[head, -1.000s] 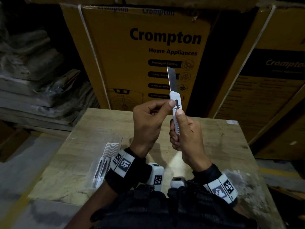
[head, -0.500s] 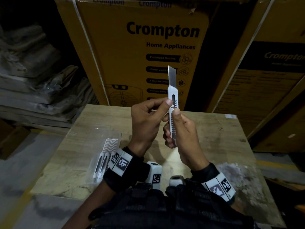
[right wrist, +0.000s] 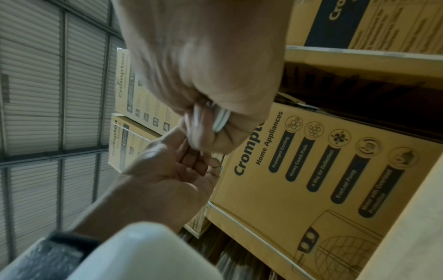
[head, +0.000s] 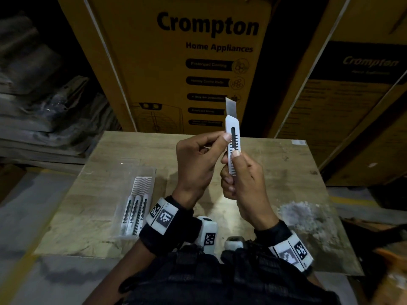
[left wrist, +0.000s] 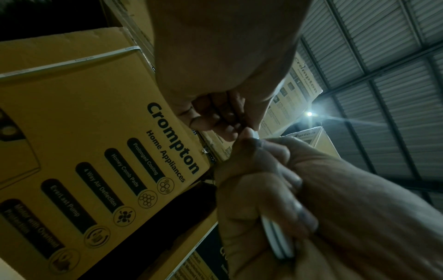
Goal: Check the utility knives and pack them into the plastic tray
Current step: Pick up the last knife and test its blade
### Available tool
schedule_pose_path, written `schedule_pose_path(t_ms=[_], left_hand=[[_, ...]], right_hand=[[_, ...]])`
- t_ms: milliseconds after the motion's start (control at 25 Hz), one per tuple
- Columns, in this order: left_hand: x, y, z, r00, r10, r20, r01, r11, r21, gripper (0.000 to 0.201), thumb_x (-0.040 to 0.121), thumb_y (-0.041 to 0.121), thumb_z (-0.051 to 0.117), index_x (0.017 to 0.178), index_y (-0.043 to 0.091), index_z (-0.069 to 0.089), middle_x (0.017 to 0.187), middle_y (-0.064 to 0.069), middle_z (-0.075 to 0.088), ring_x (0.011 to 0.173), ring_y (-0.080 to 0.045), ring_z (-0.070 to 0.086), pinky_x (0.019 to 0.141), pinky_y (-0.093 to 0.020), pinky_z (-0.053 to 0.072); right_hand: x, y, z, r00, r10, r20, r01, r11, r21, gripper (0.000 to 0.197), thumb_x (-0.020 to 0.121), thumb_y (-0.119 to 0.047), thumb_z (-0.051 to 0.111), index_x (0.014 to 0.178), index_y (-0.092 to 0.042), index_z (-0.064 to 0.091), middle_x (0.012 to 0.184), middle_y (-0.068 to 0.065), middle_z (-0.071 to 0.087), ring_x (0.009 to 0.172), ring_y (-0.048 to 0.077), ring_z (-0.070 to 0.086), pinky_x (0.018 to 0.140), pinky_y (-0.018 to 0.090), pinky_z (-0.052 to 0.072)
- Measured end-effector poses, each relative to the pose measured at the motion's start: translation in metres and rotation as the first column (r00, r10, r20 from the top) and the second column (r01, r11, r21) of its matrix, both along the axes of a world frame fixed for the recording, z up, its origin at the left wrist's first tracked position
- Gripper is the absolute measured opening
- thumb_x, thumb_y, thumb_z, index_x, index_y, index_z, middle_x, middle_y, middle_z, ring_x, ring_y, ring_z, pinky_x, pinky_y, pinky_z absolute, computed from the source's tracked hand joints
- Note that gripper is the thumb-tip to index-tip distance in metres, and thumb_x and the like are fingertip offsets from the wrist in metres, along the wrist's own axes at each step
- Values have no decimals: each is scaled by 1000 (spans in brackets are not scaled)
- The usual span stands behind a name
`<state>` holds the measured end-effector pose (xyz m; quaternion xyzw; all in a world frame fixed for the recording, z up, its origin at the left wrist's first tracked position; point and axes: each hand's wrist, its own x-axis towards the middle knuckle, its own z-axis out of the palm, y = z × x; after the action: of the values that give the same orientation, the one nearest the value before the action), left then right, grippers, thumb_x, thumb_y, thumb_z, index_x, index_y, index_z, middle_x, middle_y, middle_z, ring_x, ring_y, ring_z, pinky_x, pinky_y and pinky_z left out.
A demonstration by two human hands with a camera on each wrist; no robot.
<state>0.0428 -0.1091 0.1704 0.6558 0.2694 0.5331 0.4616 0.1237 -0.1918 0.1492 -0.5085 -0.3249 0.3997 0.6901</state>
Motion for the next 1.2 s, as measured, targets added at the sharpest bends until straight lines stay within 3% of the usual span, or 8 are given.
schedule_pose_path(t_ms=[160, 280, 360, 720, 920, 1040, 1120, 1200], left_hand=[[-8, 3, -7, 999, 12, 39, -8, 995, -101, 9, 90, 7, 75, 93, 13, 81, 79, 4, 80, 67, -13, 72, 62, -31, 57], [-14, 9, -9, 997, 36, 69, -28, 992, -121, 6, 89, 6, 75, 91, 8, 81, 75, 4, 78, 65, -4, 68, 59, -26, 52], [-19, 11, -12, 998, 30, 62, -21, 989, -149, 6, 90, 7, 75, 90, 6, 81, 70, 9, 75, 63, 0, 65, 60, -20, 47], [-33, 28, -12, 994, 95, 54, -84, 981, -172, 9, 91, 8, 73, 96, 9, 81, 66, 12, 73, 61, 1, 62, 59, -15, 45], [-41, 38, -12, 993, 100, 54, -92, 986, -142, 14, 93, 9, 71, 103, 15, 78, 83, 1, 79, 68, -4, 68, 64, -23, 54], [-45, 40, -14, 990, 123, 62, -111, 979, -172, 10, 93, 9, 72, 97, 11, 80, 75, 4, 77, 65, -8, 67, 59, -22, 50], [-47, 40, -14, 986, 143, 89, -124, 974, -189, 9, 92, 7, 72, 96, 9, 80, 79, 0, 79, 67, -12, 70, 57, -26, 54], [-49, 43, -15, 978, 177, 112, -154, 970, -188, 11, 92, 5, 71, 98, 1, 79, 84, -6, 79, 69, -8, 72, 55, -23, 54]], right_hand=[[-6, -2, -6, 997, 63, 40, -61, 997, -51, 39, 108, -39, 38, 102, -8, 62, 59, 7, 47, 45, 17, 38, 43, 21, 29], [-12, 1, -4, 997, 51, 52, -43, 989, -141, 49, 105, -48, 38, 92, -8, 64, 54, 4, 42, 42, 13, 34, 43, 19, 23], [-16, 4, -4, 998, 26, 53, -19, 992, -126, 48, 105, -44, 40, 85, -7, 61, 50, 1, 36, 39, 10, 28, 41, 18, 22], [-25, 30, -4, 990, 26, 141, -11, 994, -107, 42, 108, -30, 40, 77, -8, 56, 47, -3, 36, 35, 8, 29, 39, 16, 24], [-29, 46, -4, 989, 130, 66, -125, 989, -84, 39, 108, -34, 38, 84, -11, 57, 50, -3, 36, 39, 10, 29, 41, 18, 25], [-32, 51, -3, 979, 196, 47, -193, 979, -66, 36, 108, -36, 37, 88, -13, 57, 54, -3, 40, 41, 12, 31, 43, 19, 25], [-32, 52, -3, 967, 247, 69, -242, 968, -70, 36, 108, -38, 37, 94, -14, 60, 58, 0, 45, 45, 14, 37, 44, 20, 27], [-31, 53, -4, 948, 303, 97, -291, 949, -118, 38, 108, -42, 37, 101, -14, 62, 63, 5, 51, 47, 18, 43, 43, 21, 28]])
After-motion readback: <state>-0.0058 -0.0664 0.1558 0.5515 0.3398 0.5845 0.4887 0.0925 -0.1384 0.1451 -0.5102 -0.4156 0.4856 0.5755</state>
